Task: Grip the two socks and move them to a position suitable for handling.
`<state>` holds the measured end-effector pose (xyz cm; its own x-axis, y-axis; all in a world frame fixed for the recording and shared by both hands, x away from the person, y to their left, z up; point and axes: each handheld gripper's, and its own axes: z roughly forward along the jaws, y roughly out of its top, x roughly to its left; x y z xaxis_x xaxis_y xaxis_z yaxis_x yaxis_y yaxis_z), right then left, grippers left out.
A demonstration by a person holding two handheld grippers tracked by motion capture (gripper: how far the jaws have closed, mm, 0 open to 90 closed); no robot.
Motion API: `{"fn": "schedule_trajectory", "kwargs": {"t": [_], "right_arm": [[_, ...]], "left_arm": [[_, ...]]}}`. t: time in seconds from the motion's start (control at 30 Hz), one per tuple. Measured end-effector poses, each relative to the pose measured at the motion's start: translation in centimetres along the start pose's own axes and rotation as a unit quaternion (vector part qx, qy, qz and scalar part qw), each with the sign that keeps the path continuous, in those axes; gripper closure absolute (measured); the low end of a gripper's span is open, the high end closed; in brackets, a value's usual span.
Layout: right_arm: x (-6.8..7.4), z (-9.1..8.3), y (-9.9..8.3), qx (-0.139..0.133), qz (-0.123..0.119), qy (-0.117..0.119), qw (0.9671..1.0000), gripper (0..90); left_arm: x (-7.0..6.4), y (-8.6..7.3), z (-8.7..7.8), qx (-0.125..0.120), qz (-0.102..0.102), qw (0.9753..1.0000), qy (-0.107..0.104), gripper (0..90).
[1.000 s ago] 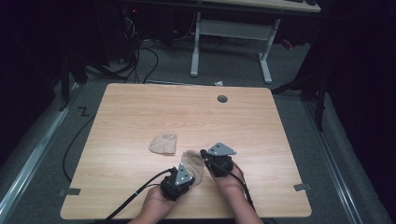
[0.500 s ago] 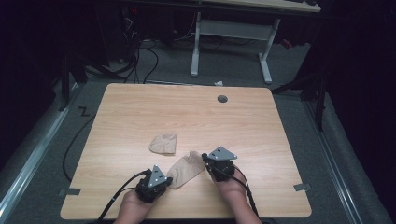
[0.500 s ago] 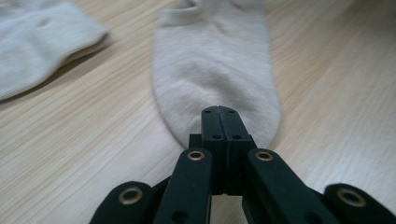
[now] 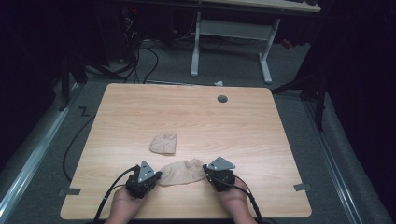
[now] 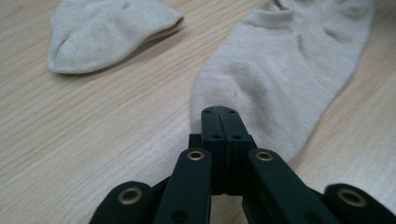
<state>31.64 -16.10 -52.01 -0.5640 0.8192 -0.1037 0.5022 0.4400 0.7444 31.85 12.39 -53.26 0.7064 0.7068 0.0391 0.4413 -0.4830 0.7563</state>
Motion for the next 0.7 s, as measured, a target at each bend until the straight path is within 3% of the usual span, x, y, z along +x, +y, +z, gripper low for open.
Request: {"fn": "schedule_trajectory", "kwargs": {"t": [0.27, 0.37, 0.6, 0.7], "right_arm": [[-0.1, -0.2, -1.3, 0.011, 0.001, 0.001, 0.9999, 86.4], [-0.4, -0.8, -1.0, -0.003, 0.003, -0.003, 1.0000, 81.0], [-1.3, -1.0, -1.0, -0.010, 0.024, 0.006, 0.9996, 82.1], [-1.1, -1.1, -1.3, -0.012, 0.028, 0.009, 0.9995, 82.7]], "left_arm": [[0.2, 0.1, 0.3, -0.004, -0.007, 0.9999, 0.007, 87.2], [0.3, 0.2, 0.3, -0.004, -0.012, 0.9999, 0.005, 84.1], [0.4, 0.1, 0.3, -0.007, -0.011, 0.9999, -0.006, 84.4], [0.5, 0.0, 0.3, -0.010, -0.012, 0.9999, -0.007, 84.4]]}}
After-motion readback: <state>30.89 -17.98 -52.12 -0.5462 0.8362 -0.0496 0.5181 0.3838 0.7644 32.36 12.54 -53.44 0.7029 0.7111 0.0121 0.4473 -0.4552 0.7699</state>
